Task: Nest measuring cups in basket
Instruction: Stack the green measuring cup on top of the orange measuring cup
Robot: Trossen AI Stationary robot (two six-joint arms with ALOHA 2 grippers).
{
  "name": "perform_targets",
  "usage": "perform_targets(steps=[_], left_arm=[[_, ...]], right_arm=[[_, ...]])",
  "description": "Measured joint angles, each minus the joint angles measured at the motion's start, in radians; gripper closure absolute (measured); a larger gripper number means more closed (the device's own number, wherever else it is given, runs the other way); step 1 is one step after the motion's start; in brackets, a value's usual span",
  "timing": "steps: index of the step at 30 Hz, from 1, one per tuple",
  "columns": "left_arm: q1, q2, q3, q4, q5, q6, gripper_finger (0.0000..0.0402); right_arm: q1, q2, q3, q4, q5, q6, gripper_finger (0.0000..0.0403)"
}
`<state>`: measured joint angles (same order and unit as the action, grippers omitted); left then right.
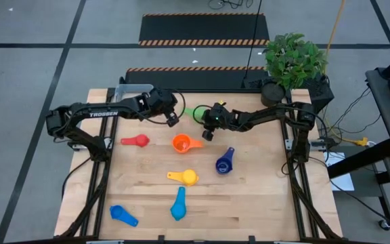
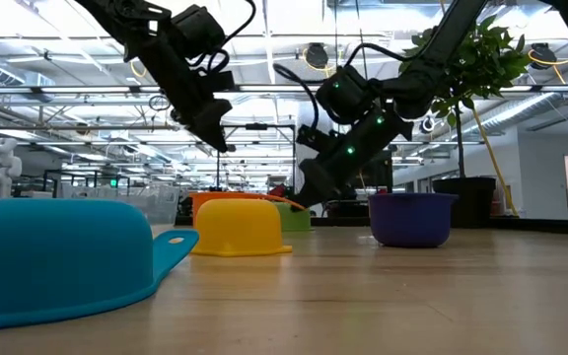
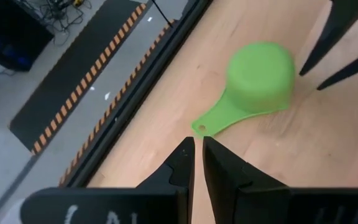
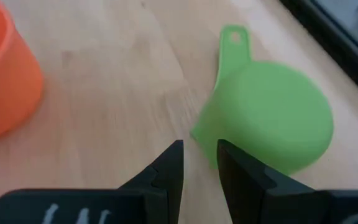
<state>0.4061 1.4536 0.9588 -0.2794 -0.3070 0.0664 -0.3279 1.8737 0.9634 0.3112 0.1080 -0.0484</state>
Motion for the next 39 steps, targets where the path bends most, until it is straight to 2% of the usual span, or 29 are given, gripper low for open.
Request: perform_targets(steps=[3, 5, 7, 10, 13, 16, 18, 19, 21, 22, 24, 27, 31, 35, 39], left_arm=[[0.007, 0.0, 0.0, 0.0, 0.038, -0.087, 0.0364], [0.017, 0.0, 0.0, -0.003, 0.112, -0.144, 0.0358], [0.021, 0.0, 0.0, 0.002, 0.184, -0.167, 0.0344], [0.005, 0.0, 0.0, 0.057, 0.217, -0.193, 0.0315], [-0.015, -0.001, 0.0, 0.126, 0.2, -0.246, 0.0289], [-0.023, -0.002, 0.0, 0.121, 0.179, -0.211, 0.0275], [-0.024, -0.002, 0.0, 0.134, 0.116, -0.234, 0.0271], [-0.023, -0.002, 0.0, 0.143, 0.067, -0.277, 0.0271], [-0.022, -0.002, 0.0, 0.125, -0.029, -0.458, 0.0271], [-0.019, -0.002, 0.0, 0.109, -0.039, -0.552, 0.0271], [0.0, -0.002, 0.0, 0.082, 0.016, -0.644, 0.0271], [0.046, 0.001, 0.0, 0.036, 0.141, -0.674, 0.027], [0.122, 0.043, 0.0, 0.041, 0.253, -0.7, 0.027], [0.19, 0.134, 0.019, 0.034, 0.41, -0.724, 0.027], [0.212, 0.254, 0.09, 0.018, 0.444, -0.704, 0.027]], right_arm=[[0.0, -0.026, 0.0, -0.018, 0.0, -0.002, 0.0314], [0.0, -0.045, 0.003, -0.042, 0.0, -0.009, 0.0314], [0.0, -0.07, 0.002, -0.084, 0.0, -0.018, 0.0314], [0.0, -0.129, 0.002, -0.146, 0.0, -0.027, 0.0314], [0.0, -0.192, 0.002, -0.244, 0.0, -0.043, 0.0314], [0.0, -0.249, 0.002, -0.353, 0.0, -0.052, 0.0314], [-0.005, -0.276, -0.008, -0.369, 0.027, -0.063, 0.0314], [-0.008, -0.285, -0.019, -0.363, 0.059, -0.066, 0.0314], [-0.018, -0.287, -0.038, -0.325, 0.133, -0.07, 0.0312], [-0.026, -0.287, -0.047, -0.319, 0.155, -0.07, 0.031], [-0.046, -0.286, -0.063, -0.311, 0.154, -0.077, 0.0302], [-0.073, -0.277, -0.091, -0.271, 0.153, -0.077, 0.0287], [-0.103, -0.271, -0.118, -0.209, 0.15, -0.07, 0.027], [-0.113, -0.271, -0.143, -0.167, 0.097, -0.07, 0.0261], [-0.116, -0.271, -0.147, -0.139, 0.068, -0.072, 0.0261]])
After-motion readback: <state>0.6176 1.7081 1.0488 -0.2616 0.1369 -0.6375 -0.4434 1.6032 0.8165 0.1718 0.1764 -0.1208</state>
